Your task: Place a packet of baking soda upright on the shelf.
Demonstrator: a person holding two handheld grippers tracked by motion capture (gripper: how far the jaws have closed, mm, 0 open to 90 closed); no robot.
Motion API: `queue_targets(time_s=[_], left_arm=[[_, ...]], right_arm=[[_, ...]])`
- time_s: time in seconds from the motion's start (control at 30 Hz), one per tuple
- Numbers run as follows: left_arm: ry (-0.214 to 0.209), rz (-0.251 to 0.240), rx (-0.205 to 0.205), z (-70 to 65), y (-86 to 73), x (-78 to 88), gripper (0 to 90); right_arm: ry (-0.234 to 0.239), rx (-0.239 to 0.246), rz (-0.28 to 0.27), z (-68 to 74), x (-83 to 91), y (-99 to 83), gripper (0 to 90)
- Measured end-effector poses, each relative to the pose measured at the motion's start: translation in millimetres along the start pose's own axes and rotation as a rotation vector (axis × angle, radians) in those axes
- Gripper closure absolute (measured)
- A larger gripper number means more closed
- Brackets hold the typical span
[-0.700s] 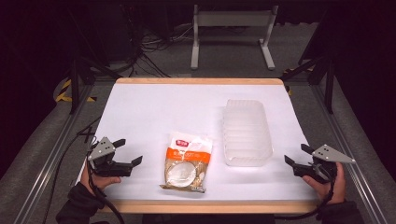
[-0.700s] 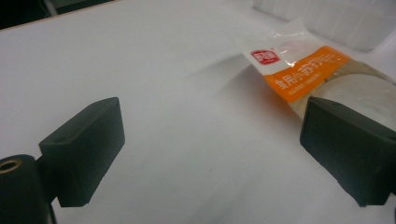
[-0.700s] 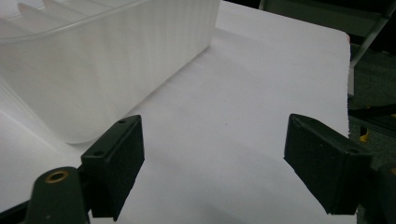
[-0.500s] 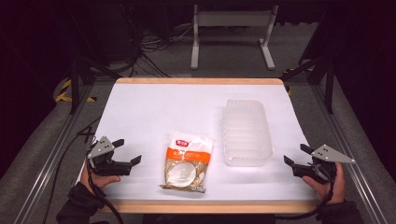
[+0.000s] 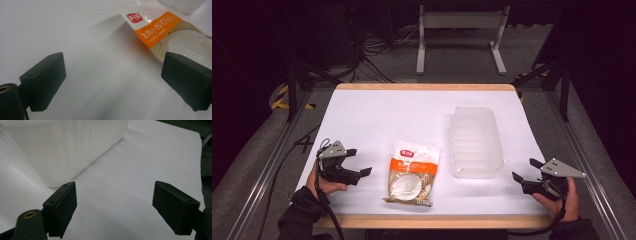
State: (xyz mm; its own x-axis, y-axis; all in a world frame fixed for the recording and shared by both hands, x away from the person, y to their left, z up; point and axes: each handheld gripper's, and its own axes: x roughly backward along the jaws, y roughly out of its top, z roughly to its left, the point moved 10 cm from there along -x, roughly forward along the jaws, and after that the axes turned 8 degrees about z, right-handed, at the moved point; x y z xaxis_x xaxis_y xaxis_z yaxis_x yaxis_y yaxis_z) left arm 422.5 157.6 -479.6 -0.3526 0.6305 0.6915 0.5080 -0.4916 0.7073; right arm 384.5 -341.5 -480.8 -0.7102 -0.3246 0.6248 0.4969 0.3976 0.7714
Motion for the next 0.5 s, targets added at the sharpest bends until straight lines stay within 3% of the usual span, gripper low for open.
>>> queue_targets(time_s=[0.17,0.33,0.5], left_arm=[[-0.061,0.033,-0.011,-8.1,14.1,-13.3,8.1],[-0.108,0.111,-0.042,-18.6,26.3,-37.6,9.0],[-0.157,0.159,0.002,-20.7,36.7,-60.8,9.0]], right_arm=[[0.001,0.001,0.016,2.6,0.2,-4.5,20.4],[0.002,0.002,0.020,3.6,0.7,-6.4,20.4],[0.004,0.004,0.025,4.5,-0.5,-6.9,20.4]])
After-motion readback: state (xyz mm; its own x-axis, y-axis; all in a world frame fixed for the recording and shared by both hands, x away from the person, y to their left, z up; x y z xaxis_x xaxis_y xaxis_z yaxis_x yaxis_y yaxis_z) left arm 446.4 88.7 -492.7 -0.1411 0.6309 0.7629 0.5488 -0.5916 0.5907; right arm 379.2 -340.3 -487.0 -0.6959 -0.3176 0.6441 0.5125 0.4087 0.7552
